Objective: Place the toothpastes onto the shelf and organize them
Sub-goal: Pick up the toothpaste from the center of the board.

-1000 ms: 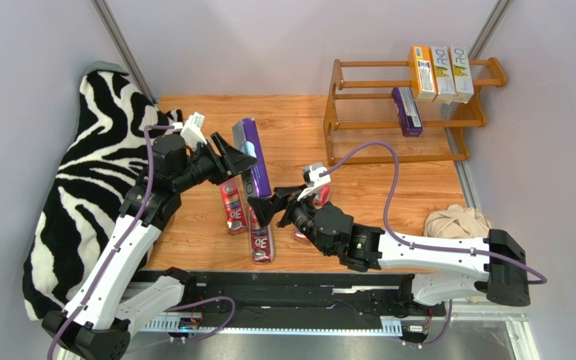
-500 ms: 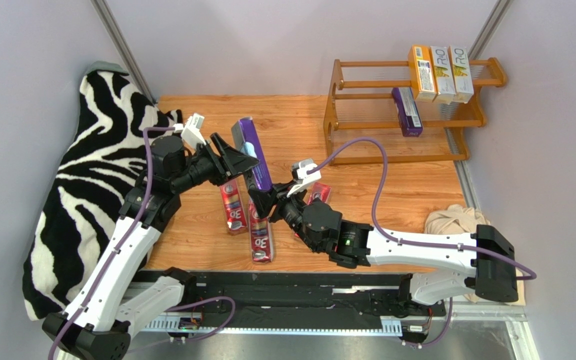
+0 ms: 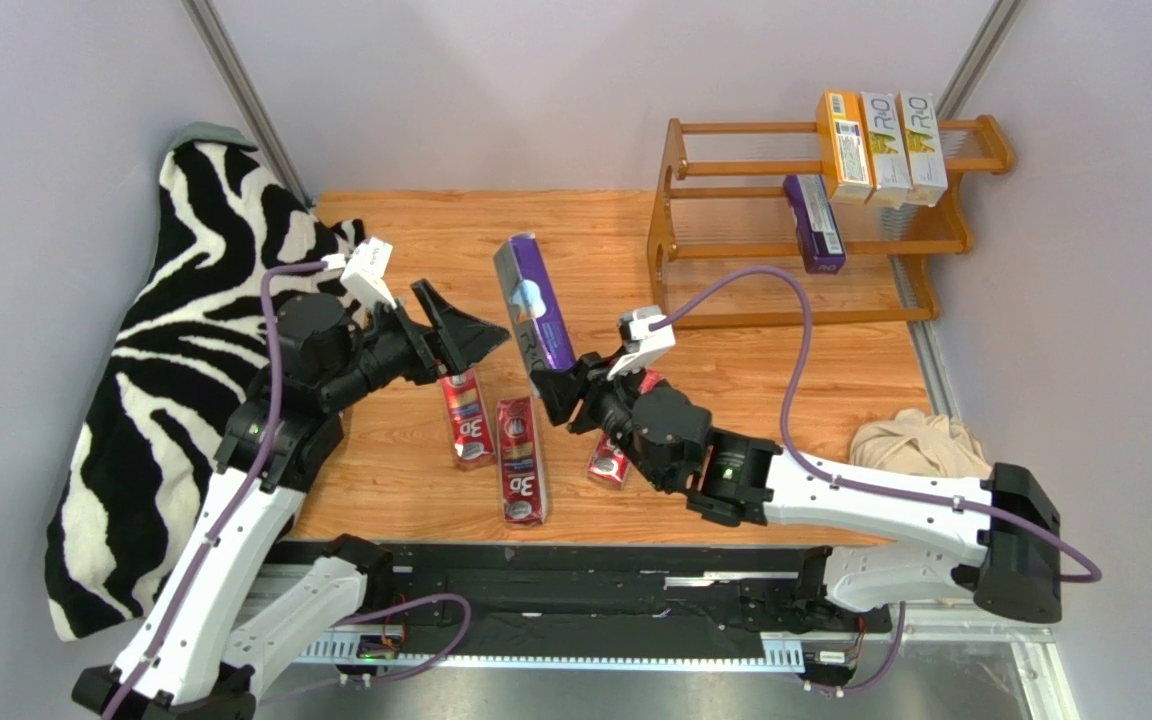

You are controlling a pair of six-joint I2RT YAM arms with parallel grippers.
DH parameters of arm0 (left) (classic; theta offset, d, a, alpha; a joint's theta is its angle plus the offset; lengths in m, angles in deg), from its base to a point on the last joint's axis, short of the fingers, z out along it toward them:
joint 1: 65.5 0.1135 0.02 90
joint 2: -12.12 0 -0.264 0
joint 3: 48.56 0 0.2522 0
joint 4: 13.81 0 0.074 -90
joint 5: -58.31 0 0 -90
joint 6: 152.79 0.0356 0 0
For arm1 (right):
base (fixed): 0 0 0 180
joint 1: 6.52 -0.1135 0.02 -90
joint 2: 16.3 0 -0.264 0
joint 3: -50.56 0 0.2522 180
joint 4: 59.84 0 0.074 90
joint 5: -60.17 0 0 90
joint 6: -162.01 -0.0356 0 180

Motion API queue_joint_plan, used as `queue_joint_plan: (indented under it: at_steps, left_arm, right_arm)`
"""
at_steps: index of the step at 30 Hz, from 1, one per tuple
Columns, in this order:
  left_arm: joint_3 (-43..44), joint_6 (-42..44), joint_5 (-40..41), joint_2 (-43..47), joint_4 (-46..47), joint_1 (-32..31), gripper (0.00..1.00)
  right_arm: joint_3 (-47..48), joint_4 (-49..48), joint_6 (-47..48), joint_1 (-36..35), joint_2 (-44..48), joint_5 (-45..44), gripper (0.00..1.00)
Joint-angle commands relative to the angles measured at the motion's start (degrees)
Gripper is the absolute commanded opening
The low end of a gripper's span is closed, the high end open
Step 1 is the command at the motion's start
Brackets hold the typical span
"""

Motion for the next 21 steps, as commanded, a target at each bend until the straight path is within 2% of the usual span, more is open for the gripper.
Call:
queue_joint_plan:
  at_steps: [1,4,6,11,16,19,21]
  left_arm:
    - [0.46,9.51,4.41,4.0,-3.05,0.06,0.93]
    - [-1.2,13.55,3.2,5.58,-3.15,0.06,0.96]
    - [-4.18,15.49,1.09,6.72,-1.75,0.06,0.97]
    - [-12.18,13.58,-8.31,8.84,9.75,0.06,0.98]
    - [-20.98,6.8,-18.33,10.33,30.02,0.06,0.98]
    - [-23.0,4.77,-18.52,11.47,35.16,0.06,0.98]
    - [-23.27,4.95,-17.91,11.65,35.35,0.06,0.98]
  right_arm:
    - [-2.17,0.78,-6.63,4.04,5.43,6.6,0.25]
    - [-3.58,1.83,-8.4,9.12,8.07,14.24,0.25]
    - [-3.49,3.23,-9.28,11.68,9.48,22.5,0.25]
    - [-2.09,5.35,-9.82,18.63,10.45,42.34,0.25]
    - [-0.95,5.09,-9.46,20.4,9.93,53.01,0.25]
    - [-1.56,3.86,-9.9,20.4,9.75,57.85,0.25]
    - [-2.61,1.24,-10.86,20.4,9.92,60.31,0.25]
